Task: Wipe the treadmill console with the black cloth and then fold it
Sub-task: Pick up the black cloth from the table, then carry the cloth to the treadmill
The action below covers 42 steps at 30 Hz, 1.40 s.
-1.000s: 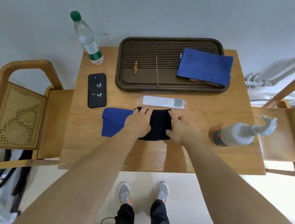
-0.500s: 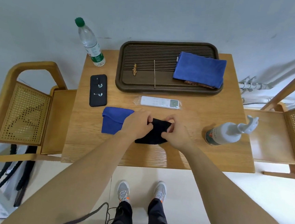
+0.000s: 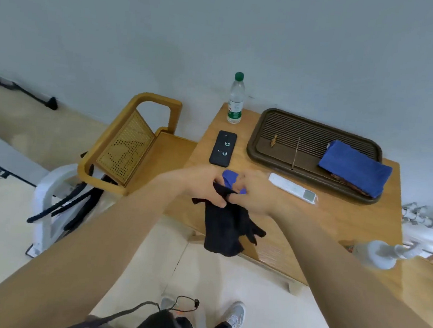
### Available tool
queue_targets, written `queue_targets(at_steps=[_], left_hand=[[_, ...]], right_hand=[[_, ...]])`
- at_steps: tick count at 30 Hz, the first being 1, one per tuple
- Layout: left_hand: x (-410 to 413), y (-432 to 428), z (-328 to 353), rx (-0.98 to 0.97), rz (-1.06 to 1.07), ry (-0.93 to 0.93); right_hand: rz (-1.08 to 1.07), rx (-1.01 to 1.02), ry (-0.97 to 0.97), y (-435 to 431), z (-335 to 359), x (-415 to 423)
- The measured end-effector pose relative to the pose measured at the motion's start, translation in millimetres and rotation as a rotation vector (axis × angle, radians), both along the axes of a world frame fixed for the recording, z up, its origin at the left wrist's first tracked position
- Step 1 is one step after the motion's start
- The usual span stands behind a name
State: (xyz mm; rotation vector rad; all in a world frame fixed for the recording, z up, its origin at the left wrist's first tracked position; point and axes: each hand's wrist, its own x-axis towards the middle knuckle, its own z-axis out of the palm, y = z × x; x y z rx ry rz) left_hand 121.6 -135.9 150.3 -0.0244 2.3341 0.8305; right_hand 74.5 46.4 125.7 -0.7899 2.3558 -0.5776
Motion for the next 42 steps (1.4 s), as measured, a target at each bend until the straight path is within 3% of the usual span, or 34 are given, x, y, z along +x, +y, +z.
queue_targets(at_steps=[4, 8, 20, 24, 32, 42], left_hand=[[38.4, -89.0, 20.7, -0.005, 0.138, -0.009], [94.4, -186.5, 22.6, -0.055, 0.32, -0.034], [312.1, -391.1, -13.2, -0.031, 0.966, 0.014], [380.4, -437.2, -25.2, -0.077, 1.205, 0.042], [517.1, -521.2, -34.6, -0.078, 1.707, 0.06], [671.5, -510.1, -46.5, -0.077, 2.396, 0.089]], right_hand=[[0.069, -0.04, -0.147, -90.7, 24.5, 16.8], [0.191, -0.024, -0.168, -193.1, 24.9, 44.6], [0.748, 0.19, -0.021, -457.1, 2.8, 166.9], [0.903, 0.193, 0.051, -544.4, -6.3, 211.3], [1.19, 0.134, -0.152, -729.2, -23.6, 318.1], [1.651, 0.142, -0.203, -862.5, -13.0, 533.5]])
